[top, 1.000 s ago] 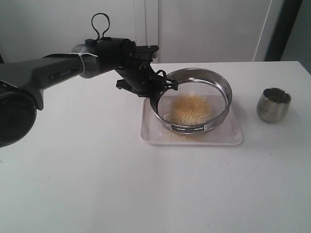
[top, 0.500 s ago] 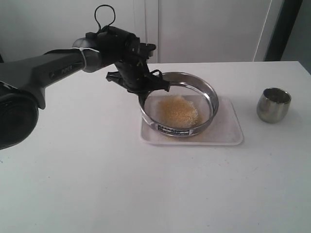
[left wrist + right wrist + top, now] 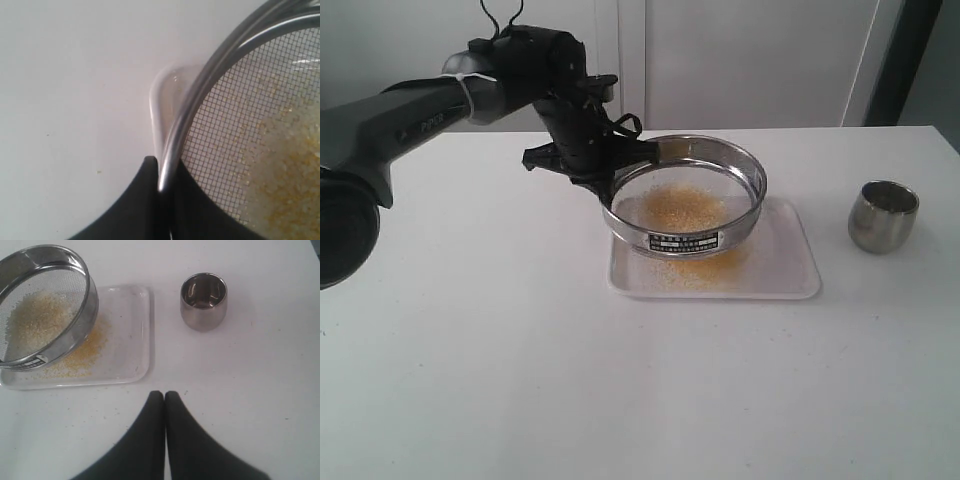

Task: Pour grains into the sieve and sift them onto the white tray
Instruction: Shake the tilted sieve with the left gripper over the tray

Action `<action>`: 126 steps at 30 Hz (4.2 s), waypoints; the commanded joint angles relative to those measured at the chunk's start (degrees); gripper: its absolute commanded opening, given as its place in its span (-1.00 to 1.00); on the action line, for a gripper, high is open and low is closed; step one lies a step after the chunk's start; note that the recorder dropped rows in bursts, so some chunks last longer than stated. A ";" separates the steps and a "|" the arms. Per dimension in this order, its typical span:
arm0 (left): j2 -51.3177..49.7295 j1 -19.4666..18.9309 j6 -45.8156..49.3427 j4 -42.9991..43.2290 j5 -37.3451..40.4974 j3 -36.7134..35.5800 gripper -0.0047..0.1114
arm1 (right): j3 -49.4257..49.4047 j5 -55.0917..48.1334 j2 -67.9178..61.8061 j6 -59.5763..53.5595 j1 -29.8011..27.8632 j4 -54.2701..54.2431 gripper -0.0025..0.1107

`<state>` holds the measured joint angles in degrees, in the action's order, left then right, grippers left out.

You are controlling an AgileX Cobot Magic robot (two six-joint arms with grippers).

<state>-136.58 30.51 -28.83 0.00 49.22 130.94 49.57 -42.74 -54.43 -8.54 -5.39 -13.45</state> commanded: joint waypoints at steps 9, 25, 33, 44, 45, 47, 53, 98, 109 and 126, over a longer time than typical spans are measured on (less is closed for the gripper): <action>0.17 -2.38 -3.29 -5.46 -0.62 0.60 -0.92 | -0.01 0.61 0.29 -0.28 -0.32 -0.07 -0.96; -2.11 5.67 0.44 -1.38 -3.93 2.72 -0.92 | -0.01 0.61 0.29 -0.28 -0.32 -0.07 -0.96; -1.10 1.43 -0.01 -5.94 -2.88 3.87 -0.92 | -0.01 0.61 0.29 -0.28 -0.32 -0.07 -0.96; -1.93 3.95 -2.43 -5.14 -6.61 4.49 -0.92 | -0.01 0.61 0.29 0.84 -0.32 -0.07 -0.96; -2.23 5.33 0.17 -5.31 -7.08 4.49 -0.92 | -0.01 0.61 0.29 0.84 -0.32 -0.07 -0.96; -2.59 6.98 0.16 0.34 -5.53 4.49 -0.92 | -0.01 0.61 0.29 0.84 -0.32 -0.07 -0.96; -1.17 1.62 -8.29 3.33 1.14 4.58 -0.92 | -0.01 0.61 0.29 0.84 -0.32 -0.07 -0.96; -3.17 2.04 -0.03 -2.18 0.16 11.40 -0.92 | -0.01 0.60 0.29 0.84 -0.32 -0.07 -0.96; -3.58 2.58 0.64 0.00 1.92 12.32 -0.92 | -0.01 0.61 0.29 0.84 -0.32 -0.07 -0.96; -5.40 8.56 3.23 10.11 5.41 12.63 -0.92 | -0.01 0.61 0.29 0.84 -0.32 -0.07 -0.96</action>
<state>-142.37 35.49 -24.94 4.42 51.31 143.10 49.57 -42.74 -54.43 -7.71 -5.48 -13.45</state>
